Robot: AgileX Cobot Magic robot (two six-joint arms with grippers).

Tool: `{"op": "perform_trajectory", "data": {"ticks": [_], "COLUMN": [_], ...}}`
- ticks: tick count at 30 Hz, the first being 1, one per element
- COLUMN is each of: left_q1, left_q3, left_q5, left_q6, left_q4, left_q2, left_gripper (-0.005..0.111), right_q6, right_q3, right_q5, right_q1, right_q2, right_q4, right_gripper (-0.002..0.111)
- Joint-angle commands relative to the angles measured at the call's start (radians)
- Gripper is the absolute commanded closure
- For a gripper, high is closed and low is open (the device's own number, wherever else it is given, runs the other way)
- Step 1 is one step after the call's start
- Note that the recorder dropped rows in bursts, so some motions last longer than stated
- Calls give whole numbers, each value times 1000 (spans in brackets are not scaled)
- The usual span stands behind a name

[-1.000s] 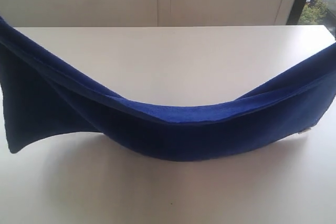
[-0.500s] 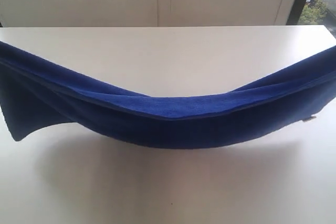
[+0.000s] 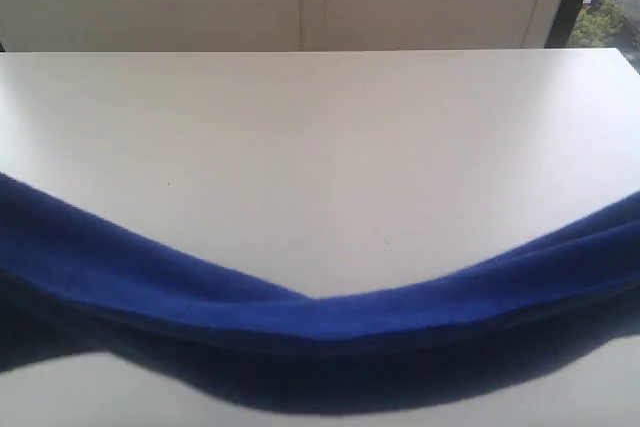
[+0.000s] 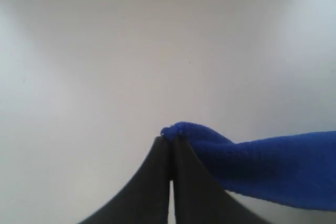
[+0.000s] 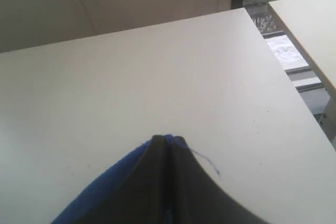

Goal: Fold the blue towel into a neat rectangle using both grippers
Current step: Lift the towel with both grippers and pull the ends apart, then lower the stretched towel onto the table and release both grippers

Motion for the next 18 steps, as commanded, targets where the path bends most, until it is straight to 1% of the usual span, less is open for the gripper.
{"op": "perform_trajectory", "data": {"ticks": [1, 2, 3, 7, 10, 13, 15, 18], "left_q1": [1, 1, 1, 1, 1, 27, 63, 113], "left_q3": [158, 192, 239, 327, 339, 331, 331, 319], "left_q5": [-10, -50, -119, -368, -515, -638, -757, -939], "left_q6": [-44, -57, -80, -200, -335, -451, -506, -541], "left_q4": [-2, 3, 8, 79, 198, 304, 327, 327], "left_q2": [65, 100, 139, 323, 473, 614, 701, 812], "left_gripper": [107, 107, 107, 107, 107, 107, 107, 107], "right_q6": [-12, -12, -12, 28, 96, 183, 248, 329], "right_q3": [46, 62, 79, 99, 88, 61, 44, 6], "right_q5": [-44, -73, -112, -273, -421, -498, -562, -620], "right_q1": [-11, -11, -11, -11, -11, -11, -11, -24], "right_q2": [124, 173, 223, 446, 602, 747, 838, 962], "right_q4": [2, 2, -6, -44, -90, -152, -203, -264], "right_gripper": [108, 108, 108, 108, 108, 108, 108, 108]}}
